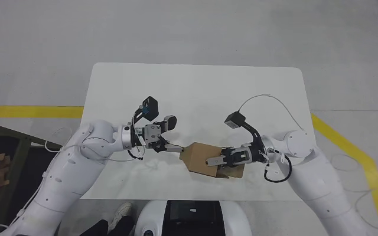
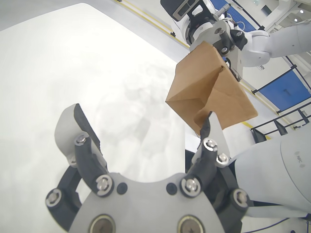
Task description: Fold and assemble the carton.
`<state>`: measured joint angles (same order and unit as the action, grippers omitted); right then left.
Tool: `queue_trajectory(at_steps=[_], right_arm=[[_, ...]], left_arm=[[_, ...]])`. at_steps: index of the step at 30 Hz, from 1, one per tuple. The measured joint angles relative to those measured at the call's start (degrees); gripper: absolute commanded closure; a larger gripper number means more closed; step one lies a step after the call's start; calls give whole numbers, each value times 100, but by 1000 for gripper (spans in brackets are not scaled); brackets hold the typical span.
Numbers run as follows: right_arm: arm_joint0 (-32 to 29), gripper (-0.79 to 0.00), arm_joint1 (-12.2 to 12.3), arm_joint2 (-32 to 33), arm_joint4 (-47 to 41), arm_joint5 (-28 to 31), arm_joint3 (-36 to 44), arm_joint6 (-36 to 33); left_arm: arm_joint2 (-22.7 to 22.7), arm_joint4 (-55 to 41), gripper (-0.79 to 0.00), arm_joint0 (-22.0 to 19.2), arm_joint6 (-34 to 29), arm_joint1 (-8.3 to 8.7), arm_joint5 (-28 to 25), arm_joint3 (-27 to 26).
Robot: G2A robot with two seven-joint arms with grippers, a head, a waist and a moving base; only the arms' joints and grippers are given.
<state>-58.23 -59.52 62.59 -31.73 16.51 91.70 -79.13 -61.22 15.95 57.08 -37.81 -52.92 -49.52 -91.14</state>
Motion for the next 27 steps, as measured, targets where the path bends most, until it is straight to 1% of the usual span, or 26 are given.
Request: queue_trajectory(at_steps=[12,27], right_arm=[[77,0,-45,-83,-386,58,-76,-25],[198,0,-116,-298,-480,73,-175,-38]], left_arm=[[264,-70,-785,-130,-26,-59,-61,2],[543,-125,-785,-389,-25,-145,-114,30]])
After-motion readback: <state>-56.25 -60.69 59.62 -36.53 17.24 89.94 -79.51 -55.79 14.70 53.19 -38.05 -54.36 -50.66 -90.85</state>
